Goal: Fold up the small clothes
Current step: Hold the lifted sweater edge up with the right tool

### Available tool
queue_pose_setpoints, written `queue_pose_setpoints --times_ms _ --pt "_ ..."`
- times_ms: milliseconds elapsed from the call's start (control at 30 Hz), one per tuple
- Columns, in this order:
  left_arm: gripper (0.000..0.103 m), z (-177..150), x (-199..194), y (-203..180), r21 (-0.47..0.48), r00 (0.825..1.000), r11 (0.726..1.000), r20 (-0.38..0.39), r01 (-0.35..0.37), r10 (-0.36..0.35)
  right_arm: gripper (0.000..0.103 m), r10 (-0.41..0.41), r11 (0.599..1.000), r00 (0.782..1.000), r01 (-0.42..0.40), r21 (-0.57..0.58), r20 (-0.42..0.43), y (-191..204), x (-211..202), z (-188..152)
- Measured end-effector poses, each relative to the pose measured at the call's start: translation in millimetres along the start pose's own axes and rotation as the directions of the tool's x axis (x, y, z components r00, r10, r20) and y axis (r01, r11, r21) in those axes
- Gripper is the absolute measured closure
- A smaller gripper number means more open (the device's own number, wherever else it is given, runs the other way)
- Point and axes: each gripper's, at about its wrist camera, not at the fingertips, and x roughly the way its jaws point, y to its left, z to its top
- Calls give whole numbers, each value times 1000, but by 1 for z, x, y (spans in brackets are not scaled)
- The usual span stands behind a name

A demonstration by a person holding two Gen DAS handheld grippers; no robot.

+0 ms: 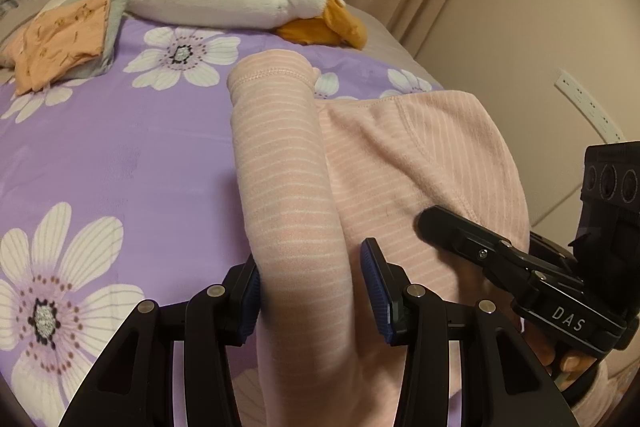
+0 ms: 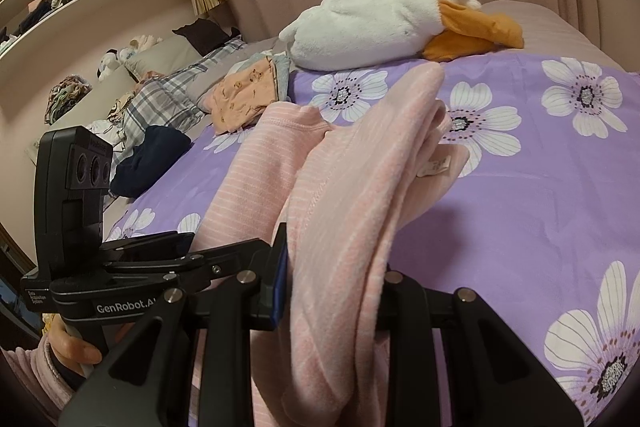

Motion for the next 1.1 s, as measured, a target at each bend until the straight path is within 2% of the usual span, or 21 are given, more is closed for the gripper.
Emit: queue_pose_setpoints --times_ms 1100 --pt "58 18 42 43 -46 996 997 -71 -62 58 76 5 1000 997 -4 7 -75 -10 84 16"
